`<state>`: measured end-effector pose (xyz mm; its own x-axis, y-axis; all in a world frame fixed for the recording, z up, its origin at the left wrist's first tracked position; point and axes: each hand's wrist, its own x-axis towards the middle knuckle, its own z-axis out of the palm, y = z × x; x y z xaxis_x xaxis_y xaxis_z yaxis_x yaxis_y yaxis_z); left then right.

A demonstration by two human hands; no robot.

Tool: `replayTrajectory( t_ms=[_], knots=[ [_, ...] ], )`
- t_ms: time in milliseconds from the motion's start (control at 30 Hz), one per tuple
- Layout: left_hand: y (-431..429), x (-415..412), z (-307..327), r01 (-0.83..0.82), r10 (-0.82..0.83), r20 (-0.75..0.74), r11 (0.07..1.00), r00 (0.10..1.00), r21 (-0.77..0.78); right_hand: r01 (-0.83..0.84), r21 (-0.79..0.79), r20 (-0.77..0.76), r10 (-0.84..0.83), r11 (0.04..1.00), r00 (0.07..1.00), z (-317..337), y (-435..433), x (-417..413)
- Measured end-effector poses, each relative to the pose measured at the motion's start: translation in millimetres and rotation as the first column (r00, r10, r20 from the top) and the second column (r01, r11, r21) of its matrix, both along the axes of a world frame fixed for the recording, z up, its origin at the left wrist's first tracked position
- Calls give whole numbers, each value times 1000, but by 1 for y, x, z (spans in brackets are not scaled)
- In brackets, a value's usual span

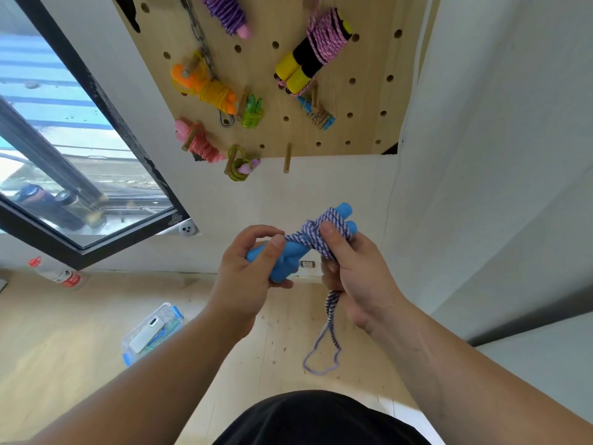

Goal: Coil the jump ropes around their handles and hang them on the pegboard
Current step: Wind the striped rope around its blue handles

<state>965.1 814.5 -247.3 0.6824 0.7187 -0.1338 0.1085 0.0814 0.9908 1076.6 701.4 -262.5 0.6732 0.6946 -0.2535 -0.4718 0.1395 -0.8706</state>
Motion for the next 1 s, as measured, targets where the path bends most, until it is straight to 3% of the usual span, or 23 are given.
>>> replayTrajectory(
  t_ms=[200, 367, 533, 767, 1000],
  knots=[
    [4, 5, 7, -38, 67, 123, 974, 990, -225, -117, 49, 180, 107, 992, 978, 12, 1, 14],
    [-1, 9, 8, 47, 65, 262, 915, 963, -400, 33, 39, 72, -36, 999, 997, 13, 4, 15],
    [-9, 20, 2, -2, 57, 197, 963, 979, -269, 82, 34, 5, -82, 996, 997, 10, 8, 17],
    [1, 49, 8, -309, 338, 113, 926, 934, -219, -29, -73, 279, 48, 997, 959, 2, 11, 12],
    [11, 57, 18, -380, 408, 34, 874, 912, -302, -48, -146, 452, 110, 988, 885, 2, 0, 17]
  ],
)
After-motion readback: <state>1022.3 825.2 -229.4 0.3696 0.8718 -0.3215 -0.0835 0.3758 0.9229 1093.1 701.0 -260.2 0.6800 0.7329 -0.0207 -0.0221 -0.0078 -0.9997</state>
